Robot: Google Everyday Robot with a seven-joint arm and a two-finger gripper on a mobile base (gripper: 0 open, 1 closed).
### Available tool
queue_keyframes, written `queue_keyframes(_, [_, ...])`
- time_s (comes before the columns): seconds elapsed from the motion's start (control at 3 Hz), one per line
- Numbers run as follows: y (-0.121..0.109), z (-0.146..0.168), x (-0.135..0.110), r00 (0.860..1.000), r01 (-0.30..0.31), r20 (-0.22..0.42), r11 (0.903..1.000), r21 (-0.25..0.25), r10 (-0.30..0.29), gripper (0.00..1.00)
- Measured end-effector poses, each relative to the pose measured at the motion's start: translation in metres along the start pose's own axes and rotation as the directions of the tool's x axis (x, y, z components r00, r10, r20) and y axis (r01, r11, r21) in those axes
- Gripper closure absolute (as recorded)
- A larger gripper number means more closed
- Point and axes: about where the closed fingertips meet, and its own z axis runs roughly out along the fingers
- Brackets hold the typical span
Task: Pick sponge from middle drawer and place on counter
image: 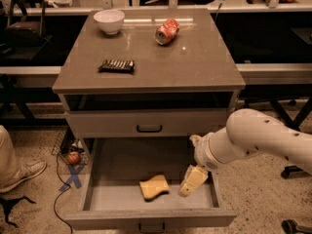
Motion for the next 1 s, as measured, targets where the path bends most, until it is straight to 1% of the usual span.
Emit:
queue_keyframes(0.33, [-0.004, 0.019, 0.006, 1.000, -0.005, -0.022, 1.0000, 0.007, 0.005, 0.00])
queue_keyframes(0.67, [-0.014, 0.071, 0.019, 0.999, 0.010, -0.034, 0.9999, 0.007, -0.009, 0.00])
queue_keyframes(1.0, [-0.024, 0.124, 0.027, 0.999, 0.031, -0.026, 0.9995, 0.005, -0.030, 0.00])
